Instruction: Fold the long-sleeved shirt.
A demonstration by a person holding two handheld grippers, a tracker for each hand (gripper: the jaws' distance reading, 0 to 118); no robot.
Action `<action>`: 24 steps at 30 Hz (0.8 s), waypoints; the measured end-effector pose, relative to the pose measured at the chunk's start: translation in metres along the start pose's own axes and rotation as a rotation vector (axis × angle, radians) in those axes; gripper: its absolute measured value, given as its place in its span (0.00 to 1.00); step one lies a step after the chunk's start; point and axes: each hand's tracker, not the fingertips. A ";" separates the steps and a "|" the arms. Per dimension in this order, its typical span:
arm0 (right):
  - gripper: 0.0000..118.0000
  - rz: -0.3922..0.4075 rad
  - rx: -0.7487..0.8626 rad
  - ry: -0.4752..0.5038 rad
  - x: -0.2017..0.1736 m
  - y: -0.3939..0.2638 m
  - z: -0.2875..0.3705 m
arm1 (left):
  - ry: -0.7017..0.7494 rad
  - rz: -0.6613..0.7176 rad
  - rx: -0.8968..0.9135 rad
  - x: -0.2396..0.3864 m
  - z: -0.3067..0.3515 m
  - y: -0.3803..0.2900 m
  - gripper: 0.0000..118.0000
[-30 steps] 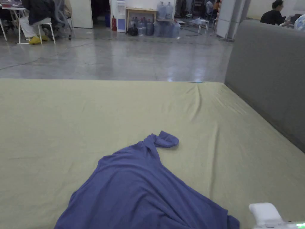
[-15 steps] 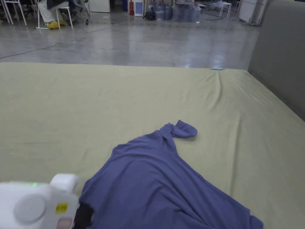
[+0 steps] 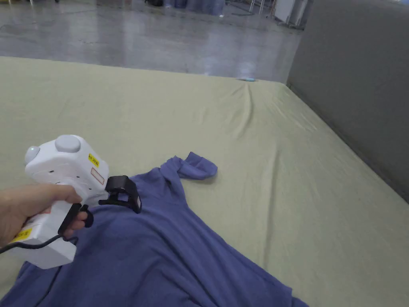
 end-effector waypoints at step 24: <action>0.00 -0.031 0.026 -0.025 0.021 0.012 -0.011 | 0.535 -0.197 0.154 0.014 -0.049 0.048 0.91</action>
